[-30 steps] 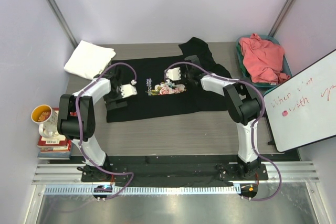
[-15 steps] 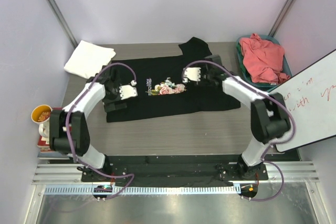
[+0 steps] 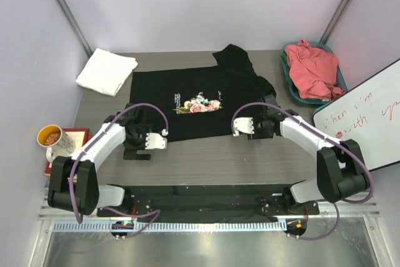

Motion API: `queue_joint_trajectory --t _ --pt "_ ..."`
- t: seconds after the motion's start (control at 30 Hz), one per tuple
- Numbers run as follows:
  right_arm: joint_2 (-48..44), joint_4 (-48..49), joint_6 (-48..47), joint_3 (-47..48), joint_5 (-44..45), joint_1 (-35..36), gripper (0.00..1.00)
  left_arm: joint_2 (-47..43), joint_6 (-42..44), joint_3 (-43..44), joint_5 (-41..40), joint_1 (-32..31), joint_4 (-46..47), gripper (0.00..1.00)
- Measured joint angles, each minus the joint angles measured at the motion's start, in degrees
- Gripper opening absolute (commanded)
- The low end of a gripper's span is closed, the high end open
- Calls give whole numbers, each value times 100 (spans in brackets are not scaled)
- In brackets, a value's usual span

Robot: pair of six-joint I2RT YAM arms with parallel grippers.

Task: Fold and stack the t-shirts
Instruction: Fold the flattened tshirt in 1/3 of the way

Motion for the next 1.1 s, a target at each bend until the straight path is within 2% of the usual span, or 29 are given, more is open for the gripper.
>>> queue_joint_trajectory --t 0.2,0.5,0.63,0.67,0.73,0.77,0.83,0.87,0.93,1.0,1.1 --pt "2 70 122 -297 7 -2 45 90 -55 -120 -17 -50 133 100" --pt "286 562 216 -538 109 -63 45 708 -372 -144 -264 -59 772 100" --pt "450 879 205 -487 173 -120 45 828 -433 -98 -389 -76 802 93" --pt "509 951 201 -455 190 -149 43 850 -444 -90 -411 -76 802 83" --pt "647 1110 188 -374 219 -219 35 925 -463 -46 -470 -85 793 71" --pt "734 1200 175 -332 227 -264 25 960 -476 -31 -492 -85 796 53" --pt "863 1303 122 -271 262 -313 16 1056 -496 13 -573 -85 798 39" --pt "925 1346 101 -258 282 -339 7 1117 -494 35 -614 -87 802 26" --pt "977 1408 57 -240 308 -365 1 1198 -498 79 -678 -87 811 17" --pt "977 1427 28 -232 306 -389 1 1257 -470 105 -728 -87 866 6" --pt "966 1397 -74 -232 295 -402 1 1276 -411 125 -758 -87 960 1"
